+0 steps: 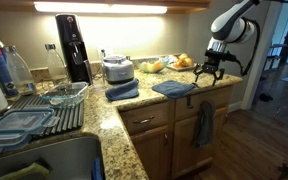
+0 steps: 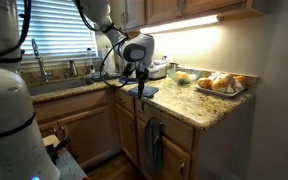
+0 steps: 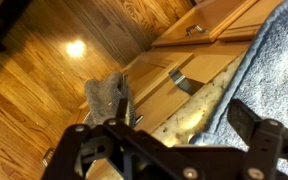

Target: Hang the the towel on the hook

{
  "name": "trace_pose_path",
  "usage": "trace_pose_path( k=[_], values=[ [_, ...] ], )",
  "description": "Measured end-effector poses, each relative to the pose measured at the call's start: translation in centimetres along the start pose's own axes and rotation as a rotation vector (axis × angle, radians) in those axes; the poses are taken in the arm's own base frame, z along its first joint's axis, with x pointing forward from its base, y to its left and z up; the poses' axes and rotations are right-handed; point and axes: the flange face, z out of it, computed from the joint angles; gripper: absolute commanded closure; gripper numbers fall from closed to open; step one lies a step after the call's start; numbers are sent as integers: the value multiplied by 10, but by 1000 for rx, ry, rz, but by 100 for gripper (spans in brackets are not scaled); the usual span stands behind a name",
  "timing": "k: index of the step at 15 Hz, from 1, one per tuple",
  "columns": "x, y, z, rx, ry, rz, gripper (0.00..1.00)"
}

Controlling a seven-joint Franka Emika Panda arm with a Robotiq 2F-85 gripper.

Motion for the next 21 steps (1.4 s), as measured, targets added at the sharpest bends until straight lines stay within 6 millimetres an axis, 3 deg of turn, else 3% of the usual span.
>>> trace_pose_path(
  k=[6, 21],
  values=[
    [11, -12, 17, -2, -12, 139, 0],
    [29, -8, 20, -1, 39, 305, 0]
  ],
)
